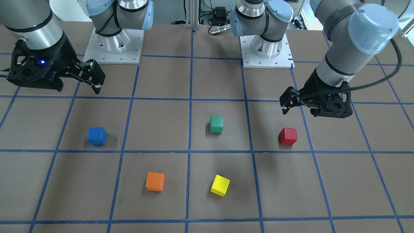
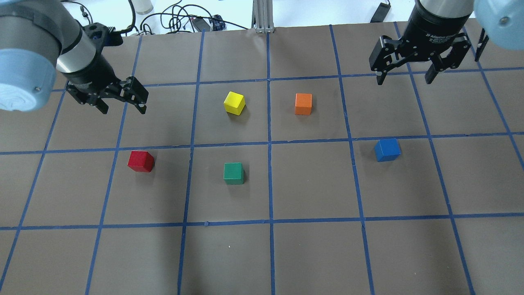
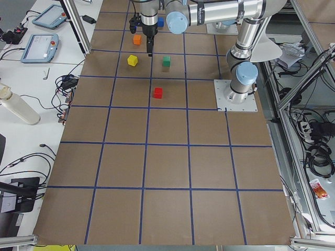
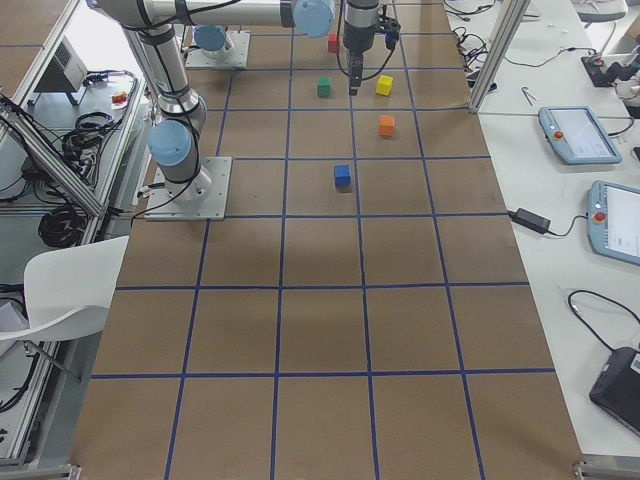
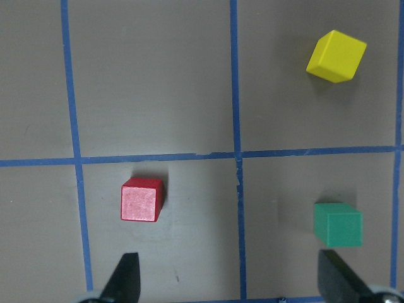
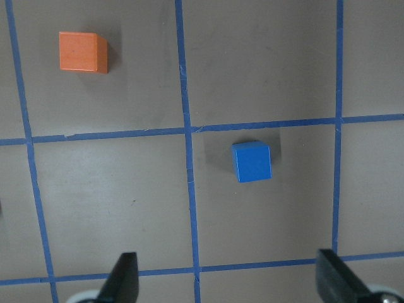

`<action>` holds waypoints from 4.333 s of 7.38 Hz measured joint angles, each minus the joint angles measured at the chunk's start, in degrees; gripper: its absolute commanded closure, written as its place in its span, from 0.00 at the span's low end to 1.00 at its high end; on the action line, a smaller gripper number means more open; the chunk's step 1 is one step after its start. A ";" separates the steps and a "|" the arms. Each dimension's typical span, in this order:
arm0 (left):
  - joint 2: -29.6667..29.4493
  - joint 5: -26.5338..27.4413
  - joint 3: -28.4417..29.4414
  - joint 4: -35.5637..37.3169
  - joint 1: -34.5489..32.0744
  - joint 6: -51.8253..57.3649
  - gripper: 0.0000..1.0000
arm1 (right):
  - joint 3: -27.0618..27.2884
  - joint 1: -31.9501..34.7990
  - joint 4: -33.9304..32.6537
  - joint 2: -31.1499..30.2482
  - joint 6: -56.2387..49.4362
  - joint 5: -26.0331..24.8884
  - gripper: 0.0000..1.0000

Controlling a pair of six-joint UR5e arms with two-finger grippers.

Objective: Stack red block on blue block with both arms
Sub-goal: 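Lower the left gripper toward the red cube nearest it, then close the left gripper on the red cube and lift it, then carry the red cube with the left gripper toward the table center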

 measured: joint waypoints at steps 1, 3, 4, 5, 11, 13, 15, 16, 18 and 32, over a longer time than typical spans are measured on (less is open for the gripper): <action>-0.41 0.04 -5.61 6.37 2.85 4.67 0.00 | 0.00 0.00 -0.04 0.01 0.05 0.00 0.00; -2.19 0.22 -16.78 20.09 6.90 11.99 0.00 | 0.00 0.00 -0.07 0.05 0.06 -0.01 0.00; -3.58 0.26 -20.09 25.51 7.80 13.57 0.00 | 0.00 0.00 -0.07 0.06 0.02 -0.05 0.00; -4.92 0.21 -21.73 28.00 8.14 14.08 0.00 | 0.00 0.00 -0.06 0.06 0.01 -0.07 0.00; -9.04 -0.19 -22.97 33.94 7.44 10.93 0.94 | 0.06 0.00 0.15 0.06 -0.03 -0.08 0.00; -7.67 -0.09 -20.58 33.14 3.86 5.51 0.95 | 0.08 0.00 0.21 0.00 0.05 -0.04 0.00; -6.97 0.09 -13.03 26.26 -2.35 -1.66 0.95 | 0.09 0.00 0.27 -0.01 0.14 -0.07 0.00; -7.46 -0.04 -8.89 22.46 -7.38 -7.76 0.95 | 0.09 0.00 0.28 -0.01 0.14 -0.07 0.00; -9.62 -2.33 -3.44 19.73 -18.49 -20.47 0.95 | 0.09 0.01 0.28 -0.01 0.11 -0.08 0.00; -24.83 -3.70 9.79 16.57 -39.61 -40.03 0.00 | -0.03 0.02 0.40 -0.07 0.40 -0.10 0.00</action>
